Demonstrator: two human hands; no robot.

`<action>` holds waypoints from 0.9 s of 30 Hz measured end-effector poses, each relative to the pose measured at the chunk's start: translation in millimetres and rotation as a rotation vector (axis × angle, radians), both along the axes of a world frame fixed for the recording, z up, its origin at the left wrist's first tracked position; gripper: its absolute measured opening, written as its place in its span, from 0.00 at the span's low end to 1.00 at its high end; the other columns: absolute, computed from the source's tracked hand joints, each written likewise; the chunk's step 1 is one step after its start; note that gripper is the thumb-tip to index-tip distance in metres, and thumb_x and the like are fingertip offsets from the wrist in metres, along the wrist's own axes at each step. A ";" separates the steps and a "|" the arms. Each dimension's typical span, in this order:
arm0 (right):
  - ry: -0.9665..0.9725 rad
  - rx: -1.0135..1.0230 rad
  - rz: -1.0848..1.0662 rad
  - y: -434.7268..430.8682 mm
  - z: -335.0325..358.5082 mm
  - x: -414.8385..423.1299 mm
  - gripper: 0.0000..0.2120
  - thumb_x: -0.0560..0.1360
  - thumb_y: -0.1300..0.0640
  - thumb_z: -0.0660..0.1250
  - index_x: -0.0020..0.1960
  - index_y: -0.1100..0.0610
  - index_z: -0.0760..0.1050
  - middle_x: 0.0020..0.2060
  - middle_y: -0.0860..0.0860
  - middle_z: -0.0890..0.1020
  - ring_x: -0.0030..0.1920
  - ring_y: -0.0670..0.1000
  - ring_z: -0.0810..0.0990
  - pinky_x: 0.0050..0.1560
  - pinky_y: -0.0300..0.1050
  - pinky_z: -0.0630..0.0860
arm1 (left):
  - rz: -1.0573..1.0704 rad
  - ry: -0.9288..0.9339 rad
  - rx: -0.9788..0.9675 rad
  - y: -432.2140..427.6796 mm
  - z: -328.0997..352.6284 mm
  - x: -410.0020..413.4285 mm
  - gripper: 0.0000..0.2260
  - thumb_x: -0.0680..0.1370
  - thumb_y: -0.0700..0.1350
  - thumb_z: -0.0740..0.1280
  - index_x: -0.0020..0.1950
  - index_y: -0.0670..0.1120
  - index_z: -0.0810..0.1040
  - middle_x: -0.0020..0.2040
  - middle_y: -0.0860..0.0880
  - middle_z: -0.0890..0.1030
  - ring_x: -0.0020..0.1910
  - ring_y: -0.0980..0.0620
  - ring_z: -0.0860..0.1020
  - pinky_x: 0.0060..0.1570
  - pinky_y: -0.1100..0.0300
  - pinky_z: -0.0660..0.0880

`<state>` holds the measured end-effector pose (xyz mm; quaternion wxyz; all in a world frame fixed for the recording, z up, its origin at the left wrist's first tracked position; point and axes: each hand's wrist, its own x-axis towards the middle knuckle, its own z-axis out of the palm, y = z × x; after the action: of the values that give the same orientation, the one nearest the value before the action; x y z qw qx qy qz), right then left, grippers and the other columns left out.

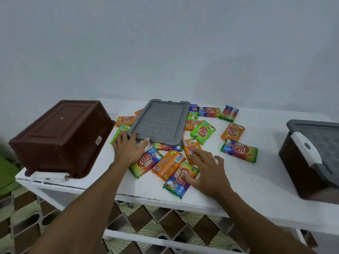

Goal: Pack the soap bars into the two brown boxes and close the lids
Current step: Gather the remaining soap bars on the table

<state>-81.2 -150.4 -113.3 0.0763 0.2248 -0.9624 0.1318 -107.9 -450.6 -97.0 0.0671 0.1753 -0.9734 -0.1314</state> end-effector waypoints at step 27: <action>0.060 0.122 -0.232 -202.6 35.2 48.3 0.18 0.74 0.41 0.58 0.56 0.44 0.80 0.69 0.48 0.71 0.69 0.51 0.65 0.67 0.61 0.57 | -0.180 0.071 -0.262 -188.5 119.5 61.2 0.28 0.77 0.65 0.55 0.71 0.51 0.67 0.75 0.44 0.64 0.74 0.40 0.59 0.70 0.39 0.52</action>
<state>-32.9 -353.0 -78.1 0.1061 0.1200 -0.9855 0.0564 -46.7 -639.0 22.5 0.1118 0.0724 -0.9910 -0.0150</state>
